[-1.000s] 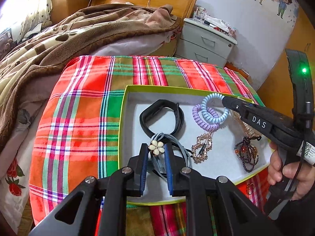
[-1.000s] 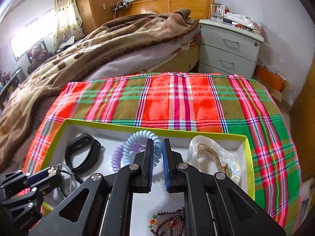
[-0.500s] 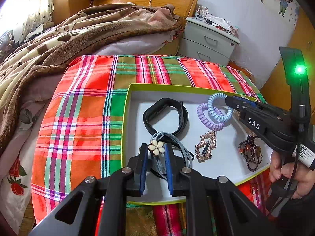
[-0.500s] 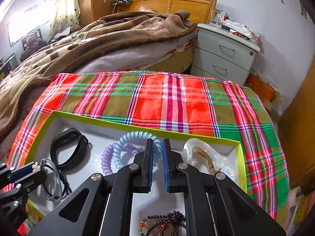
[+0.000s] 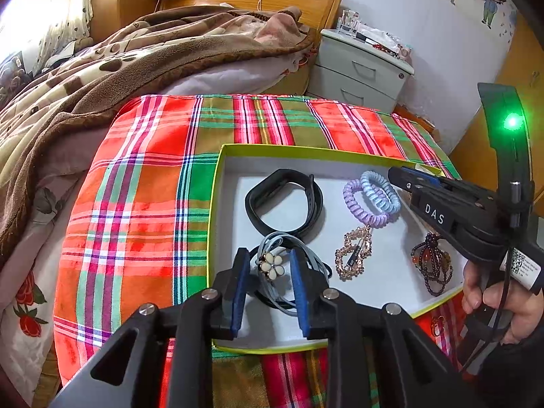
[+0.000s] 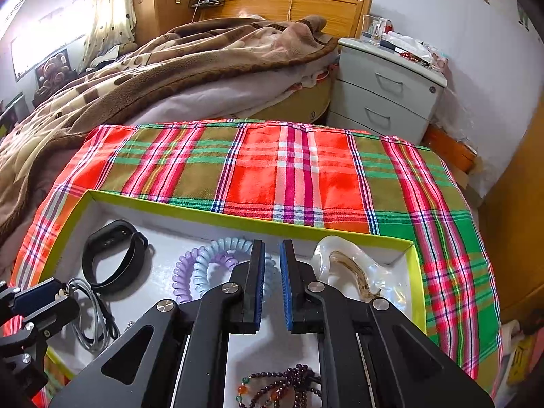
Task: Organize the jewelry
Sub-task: 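Open both grippers to drop the hair ties into the box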
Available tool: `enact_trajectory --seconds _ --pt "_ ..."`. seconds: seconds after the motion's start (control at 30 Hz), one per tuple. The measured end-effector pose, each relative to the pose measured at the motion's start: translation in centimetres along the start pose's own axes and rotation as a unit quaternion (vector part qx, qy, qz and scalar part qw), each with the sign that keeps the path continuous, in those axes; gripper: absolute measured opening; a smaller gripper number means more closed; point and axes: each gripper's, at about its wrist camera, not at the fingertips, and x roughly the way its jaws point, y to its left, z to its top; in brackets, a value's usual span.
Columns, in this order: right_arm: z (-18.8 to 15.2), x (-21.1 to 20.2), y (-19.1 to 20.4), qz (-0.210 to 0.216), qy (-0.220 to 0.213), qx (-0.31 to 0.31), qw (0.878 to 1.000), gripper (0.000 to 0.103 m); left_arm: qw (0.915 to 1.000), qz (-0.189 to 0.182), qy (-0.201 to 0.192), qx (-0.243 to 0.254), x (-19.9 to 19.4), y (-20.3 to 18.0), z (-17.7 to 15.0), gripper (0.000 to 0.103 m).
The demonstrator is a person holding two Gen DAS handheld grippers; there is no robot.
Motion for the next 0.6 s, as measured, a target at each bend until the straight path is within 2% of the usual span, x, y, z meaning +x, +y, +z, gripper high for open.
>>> enact_trajectory --seconds 0.33,0.4,0.47,0.6 --pt "-0.1 -0.8 -0.2 0.01 -0.011 0.008 1.0 0.014 0.9999 -0.011 -0.002 0.001 -0.2 -0.4 -0.1 0.036" --pt "-0.2 -1.0 -0.2 0.012 -0.012 0.009 1.0 0.014 0.9999 -0.011 -0.004 0.002 -0.4 -0.5 -0.1 0.042" --pt "-0.3 -1.4 -0.2 0.014 -0.015 0.012 1.0 0.016 0.9999 -0.011 -0.005 0.002 -0.6 -0.6 -0.2 0.043" --pt "-0.6 -2.4 -0.3 0.026 -0.027 0.018 0.999 0.026 0.9999 -0.011 -0.011 0.006 -1.3 -0.9 -0.4 0.045"
